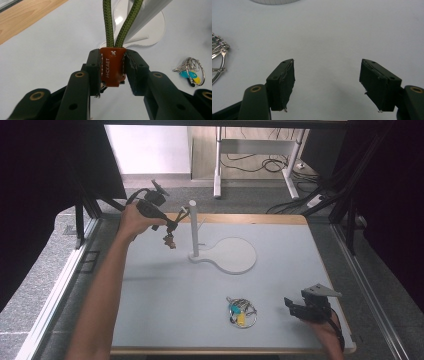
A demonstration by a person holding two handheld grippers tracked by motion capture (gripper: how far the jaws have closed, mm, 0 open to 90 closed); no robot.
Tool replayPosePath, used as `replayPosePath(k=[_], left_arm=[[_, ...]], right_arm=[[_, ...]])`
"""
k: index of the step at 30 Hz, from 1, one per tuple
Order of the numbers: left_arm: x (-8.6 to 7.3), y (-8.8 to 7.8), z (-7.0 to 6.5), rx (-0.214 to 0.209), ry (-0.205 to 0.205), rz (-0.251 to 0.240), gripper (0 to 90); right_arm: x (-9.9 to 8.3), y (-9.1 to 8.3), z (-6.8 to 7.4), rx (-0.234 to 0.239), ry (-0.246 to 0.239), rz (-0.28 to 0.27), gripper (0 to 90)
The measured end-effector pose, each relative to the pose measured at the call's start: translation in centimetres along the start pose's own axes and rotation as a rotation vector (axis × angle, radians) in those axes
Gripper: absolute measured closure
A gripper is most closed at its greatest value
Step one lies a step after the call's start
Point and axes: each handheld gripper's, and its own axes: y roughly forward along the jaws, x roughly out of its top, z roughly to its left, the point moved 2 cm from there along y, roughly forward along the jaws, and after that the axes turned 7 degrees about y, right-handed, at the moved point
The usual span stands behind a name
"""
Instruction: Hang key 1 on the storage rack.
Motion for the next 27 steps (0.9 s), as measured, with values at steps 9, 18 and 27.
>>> replayPosePath(k=[9, 18, 27], left_arm=[[-0.4, 1.4, -0.2, -0.001, 0.012, 0.002, 66.4], [-1.3, 1.5, -0.7, 0.041, 0.031, 0.009, 53.9], [-3.9, 0.7, -1.9, 0.059, 0.044, -0.025, 42.0]], right_arm=[[0.0, 0.0, 0.0, 0.001, 0.000, 0.000, 28.8], [0.1, -0.2, 0.1, 0.017, -0.003, -0.007, 28.9], [0.2, -0.2, 0.3, 0.025, -0.020, -0.015, 30.0]])
